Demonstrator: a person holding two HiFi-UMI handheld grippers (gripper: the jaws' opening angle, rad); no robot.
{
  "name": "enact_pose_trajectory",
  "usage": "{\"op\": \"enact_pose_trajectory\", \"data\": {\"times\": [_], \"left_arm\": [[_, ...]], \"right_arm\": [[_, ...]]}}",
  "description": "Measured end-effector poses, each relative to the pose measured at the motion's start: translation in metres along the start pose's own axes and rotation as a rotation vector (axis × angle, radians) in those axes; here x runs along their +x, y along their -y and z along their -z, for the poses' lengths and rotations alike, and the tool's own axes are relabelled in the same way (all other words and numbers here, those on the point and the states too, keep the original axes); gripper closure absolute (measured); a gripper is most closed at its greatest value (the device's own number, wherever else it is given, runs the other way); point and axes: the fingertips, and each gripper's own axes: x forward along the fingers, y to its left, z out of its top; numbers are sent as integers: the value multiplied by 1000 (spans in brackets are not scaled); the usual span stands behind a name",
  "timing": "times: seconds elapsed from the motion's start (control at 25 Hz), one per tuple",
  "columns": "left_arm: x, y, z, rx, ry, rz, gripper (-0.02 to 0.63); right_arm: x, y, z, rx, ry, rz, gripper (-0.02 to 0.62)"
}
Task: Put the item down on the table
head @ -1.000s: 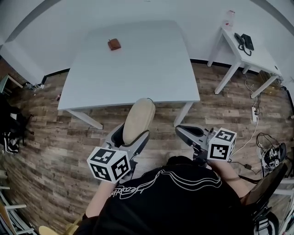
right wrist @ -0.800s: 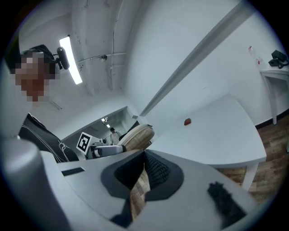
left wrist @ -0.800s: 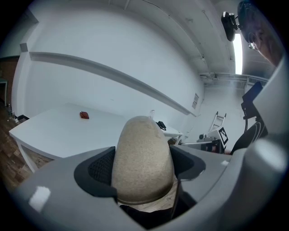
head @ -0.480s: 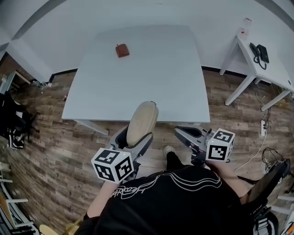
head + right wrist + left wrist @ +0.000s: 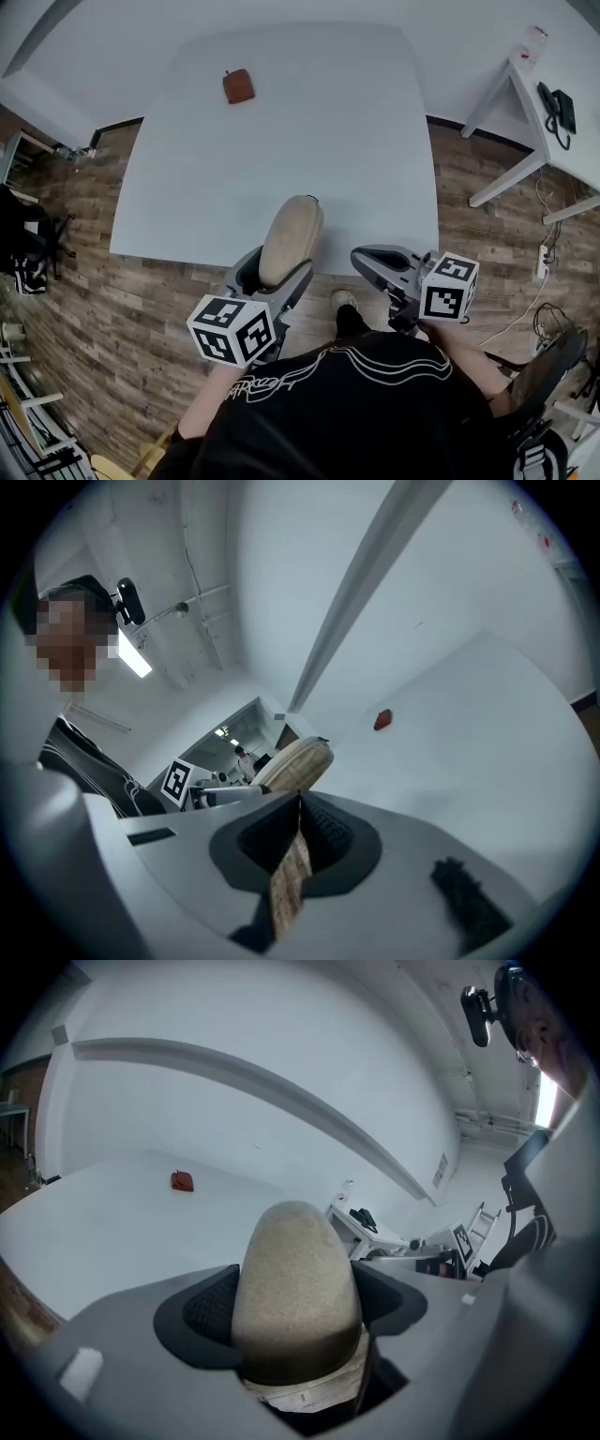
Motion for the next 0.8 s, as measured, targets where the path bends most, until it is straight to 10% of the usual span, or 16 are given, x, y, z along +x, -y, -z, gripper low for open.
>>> {"op": "enact_pose_trajectory", "data": {"times": [0.36, 0.8], "left_arm": [[56, -34, -20, 35, -8, -73, 229], [137, -98, -10, 282, -99, -216, 229]], "right_arm": [[13, 57, -24, 37, -31, 9, 588], [29, 99, -26, 93, -86, 16, 588]]}}
